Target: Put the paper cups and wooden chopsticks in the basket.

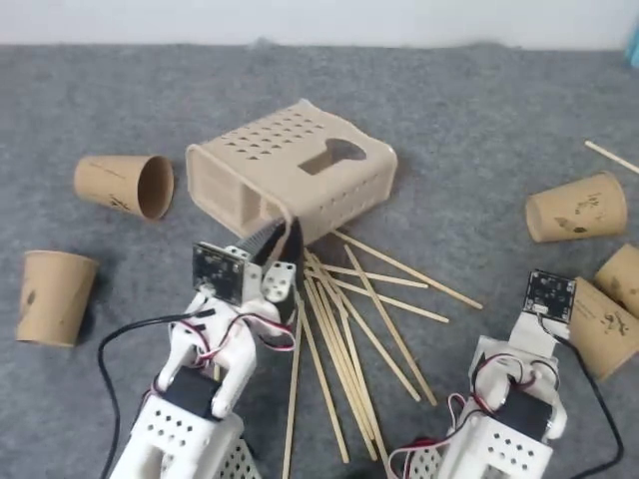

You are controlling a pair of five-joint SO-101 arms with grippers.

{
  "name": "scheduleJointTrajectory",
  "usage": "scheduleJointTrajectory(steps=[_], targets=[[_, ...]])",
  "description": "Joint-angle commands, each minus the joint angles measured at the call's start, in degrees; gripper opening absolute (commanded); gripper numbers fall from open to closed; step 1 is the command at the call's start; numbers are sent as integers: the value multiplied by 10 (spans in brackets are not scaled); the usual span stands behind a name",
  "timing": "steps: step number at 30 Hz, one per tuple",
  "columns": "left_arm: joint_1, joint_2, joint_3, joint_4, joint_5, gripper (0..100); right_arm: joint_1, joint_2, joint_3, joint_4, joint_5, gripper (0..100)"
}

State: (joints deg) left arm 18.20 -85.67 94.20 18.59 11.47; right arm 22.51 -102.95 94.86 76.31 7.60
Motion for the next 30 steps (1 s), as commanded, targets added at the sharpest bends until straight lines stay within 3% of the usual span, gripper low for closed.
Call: scheduleJointTrajectory(steps=[1,4,15,23,30], targets=[[-38,-10,5,11,-12,12,8,-10,-25,3,6,30],[-38,-10,1,50,-28,12,8,-10,-25,3,6,30],[-84,16,-14,64,-30,13,9,-10,-23,2,6,30],[-115,281,-241,147,-29,13,9,-10,-22,2,6,30],[-119,479,-327,147,-31,13,9,-10,-22,2,6,30]])
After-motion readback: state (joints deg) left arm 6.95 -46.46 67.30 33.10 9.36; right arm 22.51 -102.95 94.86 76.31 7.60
